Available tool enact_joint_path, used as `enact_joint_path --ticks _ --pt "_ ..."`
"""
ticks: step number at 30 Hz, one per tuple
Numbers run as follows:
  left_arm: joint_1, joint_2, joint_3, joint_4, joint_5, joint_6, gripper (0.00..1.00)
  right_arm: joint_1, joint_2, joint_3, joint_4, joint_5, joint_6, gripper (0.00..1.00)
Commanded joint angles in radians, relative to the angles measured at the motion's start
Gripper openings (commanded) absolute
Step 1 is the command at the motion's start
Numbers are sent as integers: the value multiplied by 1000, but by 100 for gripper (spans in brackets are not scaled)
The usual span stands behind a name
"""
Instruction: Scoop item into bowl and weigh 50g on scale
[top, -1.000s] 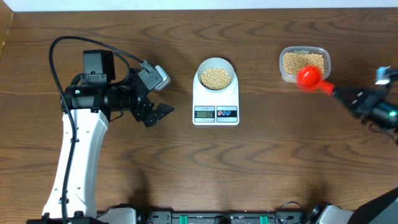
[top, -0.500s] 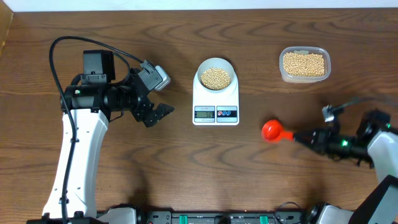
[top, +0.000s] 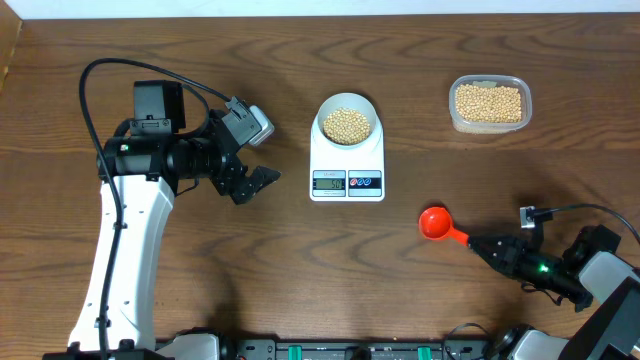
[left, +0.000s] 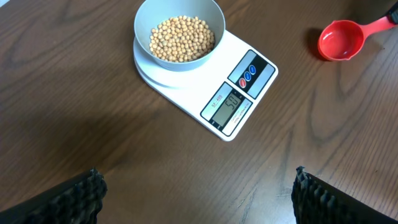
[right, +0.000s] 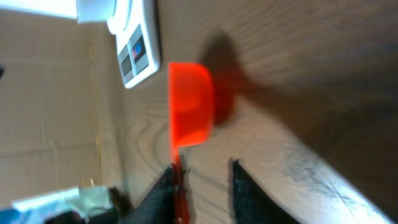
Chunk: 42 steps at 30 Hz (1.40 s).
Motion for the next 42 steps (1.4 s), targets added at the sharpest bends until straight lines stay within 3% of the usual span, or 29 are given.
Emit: enact_joint_path --ticks 1,6,11,13,17,19,23,28,32,39,42 --pt "0 -10 18 -4 9 17 98 -5 -5 -6 7 58 5 42" --pt "0 -10 18 -4 9 17 98 -5 -5 -6 53 114 95 72" --pt "0 -10 18 -4 9 17 98 -5 -5 -6 153 165 258 85" --pt "0 -10 18 -4 10 17 98 -5 -5 -6 212 185 379 99" --pt "0 -10 18 -4 10 17 98 -5 -5 -6 238 282 680 99" --pt "0 -10 18 -4 9 17 98 -5 -5 -6 224 300 726 99" --pt "0 -10 18 -4 9 17 98 -4 -5 -6 230 309 642 99" --pt "0 -10 18 -4 9 17 98 -4 -13 -5 336 128 557 99" --pt "0 -10 18 -4 10 17 98 -5 -52 -5 375 121 533 99" --pt "0 -10 18 -4 9 17 98 -5 -263 -5 410 -41 506 99" --pt "0 -10 18 -4 9 17 98 -4 -369 -5 405 -56 561 99"
